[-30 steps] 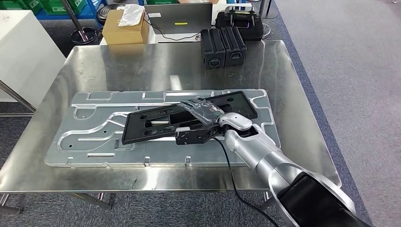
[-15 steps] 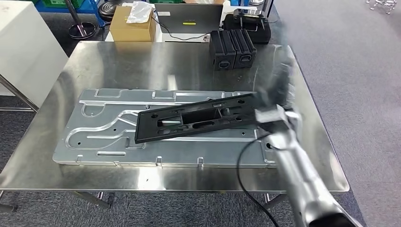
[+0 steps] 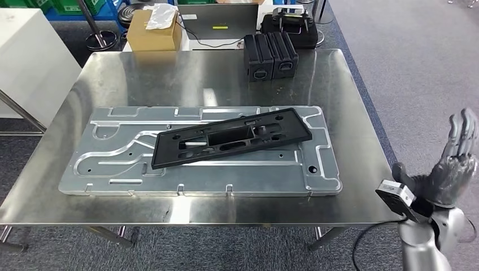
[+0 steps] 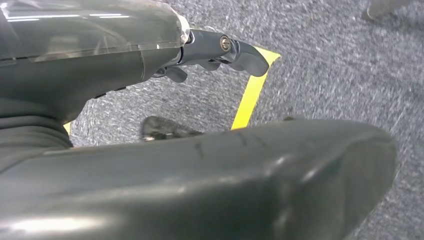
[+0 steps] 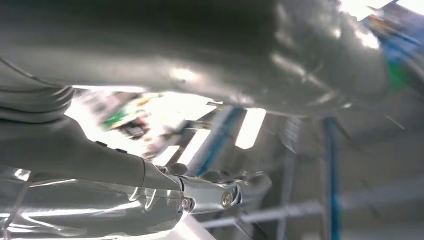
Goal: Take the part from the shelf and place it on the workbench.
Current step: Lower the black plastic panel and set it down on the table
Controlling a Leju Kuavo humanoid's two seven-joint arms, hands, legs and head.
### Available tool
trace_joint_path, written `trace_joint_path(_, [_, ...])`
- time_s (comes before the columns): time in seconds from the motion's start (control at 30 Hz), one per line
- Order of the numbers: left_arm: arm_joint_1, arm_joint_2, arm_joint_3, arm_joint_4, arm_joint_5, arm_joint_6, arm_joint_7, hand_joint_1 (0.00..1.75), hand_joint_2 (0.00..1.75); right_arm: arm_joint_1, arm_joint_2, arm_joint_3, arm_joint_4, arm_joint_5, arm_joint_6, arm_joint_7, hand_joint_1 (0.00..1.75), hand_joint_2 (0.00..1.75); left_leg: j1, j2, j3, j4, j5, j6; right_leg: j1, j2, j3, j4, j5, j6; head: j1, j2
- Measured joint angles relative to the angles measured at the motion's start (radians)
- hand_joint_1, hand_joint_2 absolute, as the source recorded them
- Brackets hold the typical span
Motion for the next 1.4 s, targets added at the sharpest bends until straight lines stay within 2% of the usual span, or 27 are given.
trace_joint_path(0.03, [0.000, 0.000, 0.002, 0.000, 0.001, -0.001, -0.002, 0.00, 0.00, 0.020, -0.006, -0.028, 0.029, 0.029, -0.007, 0.018, 0.00, 0.00, 0.000, 0.000, 0.007, 0.013, -0.006, 0.001, 0.000, -0.001, -0.008, 0.002, 0.005, 0.001, 0.000, 0.000])
trace_joint_path(0.07, [0.000, 0.000, 0.004, 0.000, 0.001, -0.002, -0.004, 0.00, 0.00, 0.037, -0.011, -0.056, 0.064, 0.060, -0.016, 0.036, 0.00, 0.00, 0.000, 0.000, 0.036, -0.017, 0.007, 0.003, 0.001, -0.001, -0.015, 0.005, 0.009, 0.003, 0.000, 0.000])
trace_joint_path(0.13, [-0.001, 0.000, 0.007, 0.000, 0.000, -0.003, -0.008, 0.00, 0.00, 0.063, -0.022, -0.114, 0.147, 0.117, -0.041, 0.059, 0.00, 0.00, -0.001, 0.000, 0.134, -0.165, 0.053, 0.011, 0.001, -0.001, -0.027, 0.011, 0.019, 0.010, -0.001, 0.000])
trace_joint_path(0.2, [-0.003, 0.000, 0.008, 0.000, -0.004, -0.004, -0.011, 0.00, 0.00, 0.081, -0.029, -0.179, 0.242, 0.141, -0.066, 0.039, 0.00, 0.00, -0.007, -0.002, 0.194, -0.270, 0.082, 0.019, 0.002, -0.001, -0.032, 0.013, 0.029, 0.022, 0.001, 0.000])
trace_joint_path(0.3, [0.000, -0.002, 0.010, 0.000, -0.011, -0.004, -0.010, 0.00, 0.00, 0.096, -0.028, -0.297, 0.367, 0.195, -0.081, -0.028, 0.00, 0.00, -0.013, -0.001, 0.193, -0.283, 0.102, 0.033, -0.002, 0.000, -0.032, 0.008, 0.045, 0.043, 0.000, 0.000])
trace_joint_path(0.33, [0.001, -0.004, 0.011, 0.000, -0.013, -0.004, -0.010, 0.00, 0.00, 0.103, -0.024, -0.346, 0.405, 0.229, -0.081, -0.042, 0.00, 0.00, -0.013, 0.001, 0.188, -0.287, 0.113, 0.041, -0.005, 0.002, -0.035, 0.013, 0.035, 0.049, 0.000, 0.000])
trace_joint_path(0.4, [0.003, -0.007, 0.014, 0.000, -0.016, -0.004, -0.011, 0.00, 0.00, 0.114, -0.015, -0.449, 0.471, 0.297, -0.082, -0.055, 0.00, 0.00, -0.010, 0.005, 0.170, -0.294, 0.137, 0.055, -0.009, 0.006, -0.055, 0.069, -0.035, 0.061, 0.002, 0.000])
trace_joint_path(0.47, [0.006, -0.010, 0.016, 0.000, -0.017, -0.007, -0.013, 0.00, 0.00, 0.118, -0.005, -0.546, 0.530, 0.366, -0.082, -0.061, 0.00, 0.00, -0.012, 0.007, 0.146, -0.293, 0.155, 0.061, -0.010, 0.008, -0.087, 0.184, -0.133, 0.070, 0.004, 0.000])
trace_joint_path(0.5, [0.009, -0.011, 0.017, 0.000, -0.017, -0.009, -0.014, 0.00, 0.00, 0.118, 0.000, -0.593, 0.559, 0.399, -0.083, -0.065, 0.00, 0.00, -0.012, 0.007, 0.132, -0.292, 0.165, 0.061, -0.011, 0.008, -0.095, 0.240, -0.159, 0.073, 0.004, 0.000])
trace_joint_path(0.53, [0.010, -0.012, 0.018, 0.000, -0.017, -0.012, -0.014, 0.00, 0.00, 0.118, 0.006, -0.638, 0.589, 0.428, -0.083, -0.067, 0.00, 0.00, -0.013, 0.008, 0.118, -0.290, 0.174, 0.060, -0.012, 0.008, -0.091, 0.272, -0.163, 0.075, 0.004, 0.000])
trace_joint_path(0.57, [0.012, -0.013, 0.020, 0.000, -0.017, -0.014, -0.015, 0.00, 0.00, 0.118, 0.011, -0.682, 0.620, 0.454, -0.083, -0.067, 0.00, 0.00, -0.013, 0.008, 0.104, -0.287, 0.182, 0.058, -0.013, 0.008, -0.069, 0.273, -0.150, 0.076, 0.004, 0.000])
trace_joint_path(0.6, [0.012, -0.015, 0.021, 0.000, -0.017, -0.015, -0.015, 0.00, 0.00, 0.118, 0.014, -0.720, 0.647, 0.475, -0.083, -0.061, 0.00, 0.00, -0.013, 0.009, 0.092, -0.283, 0.188, 0.055, -0.015, 0.008, -0.026, 0.231, -0.124, 0.075, 0.004, 0.000])
trace_joint_path(0.63, [0.012, -0.017, 0.023, 0.000, -0.016, -0.016, -0.015, 0.00, 0.00, 0.116, 0.016, -0.756, 0.677, 0.499, -0.084, -0.049, 0.00, 0.00, -0.013, 0.009, 0.083, -0.279, 0.193, 0.052, -0.016, 0.008, 0.030, 0.160, -0.107, 0.074, 0.004, 0.000])
trace_joint_path(0.7, [0.012, -0.020, 0.026, 0.000, -0.013, -0.017, -0.018, 0.00, 0.00, 0.110, 0.017, -0.821, 0.743, 0.548, -0.084, -0.003, 0.00, 0.00, -0.015, 0.010, 0.074, -0.271, 0.201, 0.042, -0.011, 0.008, 0.124, 0.026, -0.104, 0.062, 0.004, 0.000])
trace_joint_path(0.77, [0.011, -0.023, 0.032, 0.000, -0.009, -0.016, -0.020, 0.00, 0.00, 0.104, 0.018, -0.875, 0.818, 0.595, -0.084, 0.083, 0.00, 0.00, -0.016, 0.010, 0.073, -0.272, 0.212, 0.030, -0.004, 0.010, 0.150, -0.021, -0.112, 0.046, 0.004, 0.000])
trace_joint_path(0.83, [0.012, -0.025, 0.039, 0.000, -0.007, -0.013, -0.021, 0.00, 0.00, 0.100, 0.022, -0.921, 0.896, 0.641, -0.079, 0.203, 0.00, 0.00, -0.015, 0.009, 0.071, -0.270, 0.213, 0.017, -0.007, 0.008, 0.142, -0.026, -0.098, 0.030, 0.005, 0.000])
trace_joint_path(0.87, [0.013, -0.026, 0.042, 0.000, -0.006, -0.011, -0.021, 0.00, 0.00, 0.098, 0.025, -0.939, 0.933, 0.665, -0.069, 0.268, 0.00, 0.00, -0.014, 0.008, 0.063, -0.254, 0.191, 0.011, -0.009, 0.006, 0.134, -0.028, -0.088, 0.020, 0.004, 0.000])
trace_joint_path(0.93, [0.014, -0.028, 0.047, 0.000, -0.006, -0.006, -0.020, 0.00, 0.00, 0.096, 0.036, -0.967, 1.004, 0.714, -0.022, 0.408, 0.00, 0.00, -0.011, 0.007, 0.034, -0.165, 0.099, 0.002, -0.010, 0.003, 0.111, -0.029, -0.068, 0.006, 0.003, 0.000])
trace_joint_path(1.0, [0.014, -0.030, 0.048, 0.000, -0.010, -0.004, -0.014, 0.00, 0.00, 0.097, 0.054, -0.985, 1.061, 0.740, 0.055, 0.538, 0.00, 0.00, -0.008, 0.007, 0.006, -0.038, 0.017, -0.005, -0.007, 0.004, 0.081, -0.025, -0.048, 0.000, 0.002, 0.000])
trace_joint_path(1.03, [0.013, -0.031, 0.048, 0.000, -0.015, -0.004, -0.009, 0.00, 0.00, 0.096, 0.067, -0.997, 1.087, 0.740, 0.114, 0.605, 0.00, 0.00, -0.008, 0.007, 0.006, 0.002, 0.009, -0.006, -0.006, 0.004, 0.065, -0.021, -0.038, 0.000, 0.002, 0.000])
trace_joint_path(1.07, [0.012, -0.030, 0.048, 0.000, -0.021, -0.006, -0.003, 0.00, 0.00, 0.095, 0.079, -1.011, 1.109, 0.733, 0.186, 0.669, 0.00, 0.00, -0.008, 0.007, 0.022, 0.009, 0.025, -0.007, -0.005, 0.005, 0.048, -0.017, -0.029, 0.001, 0.002, 0.000])
trace_joint_path(1.13, [0.009, -0.030, 0.048, 0.000, -0.035, -0.014, 0.010, 0.00, 0.00, 0.089, 0.107, -1.050, 1.151, 0.710, 0.358, 0.793, 0.00, 0.00, -0.008, 0.007, 0.105, -0.082, 0.082, -0.002, -0.003, 0.005, 0.019, -0.007, -0.013, 0.004, 0.001, 0.000])
trace_joint_path(1.2, [0.004, -0.028, 0.047, 0.000, -0.047, -0.022, 0.020, 0.00, 0.00, 0.084, 0.139, -1.085, 1.187, 0.698, 0.508, 0.871, 0.00, 0.00, -0.012, 0.006, 0.211, -0.237, 0.092, 0.008, 0.000, 0.005, 0.001, 0.000, 0.003, 0.011, 0.002, 0.000])
trace_joint_path(1.23, [0.002, -0.027, 0.046, 0.000, -0.052, -0.026, 0.023, 0.00, 0.00, 0.082, 0.152, -1.095, 1.200, 0.700, 0.564, 0.891, 0.00, 0.00, -0.014, 0.005, 0.242, -0.289, 0.085, 0.013, 0.000, 0.005, -0.003, 0.001, 0.012, 0.015, 0.001, 0.000])
trace_joint_path(1.27, [0.001, -0.026, 0.045, 0.000, -0.057, -0.030, 0.025, 0.00, 0.00, 0.080, 0.168, -1.101, 1.213, 0.704, 0.612, 0.904, 0.00, 0.00, -0.017, 0.005, 0.255, -0.317, 0.079, 0.017, -0.001, 0.006, -0.005, -0.002, 0.021, 0.020, -0.001, 0.000])
trace_joint_path(1.33, [0.000, -0.027, 0.044, 0.001, -0.064, -0.036, 0.028, 0.00, 0.00, 0.076, 0.188, -1.107, 1.230, 0.720, 0.672, 0.901, 0.00, 0.00, -0.016, 0.009, 0.244, -0.328, 0.097, 0.029, -0.003, 0.009, -0.008, -0.009, 0.036, 0.032, -0.005, 0.000])
trace_joint_path(1.4, [-0.003, -0.028, 0.041, 0.002, -0.069, -0.039, 0.027, 0.00, 0.00, 0.073, 0.202, -1.107, 1.245, 0.738, 0.704, 0.866, 0.00, 0.00, -0.012, 0.014, 0.224, -0.336, 0.123, 0.047, -0.004, 0.012, -0.024, 0.024, -0.013, 0.042, -0.004, 0.000])
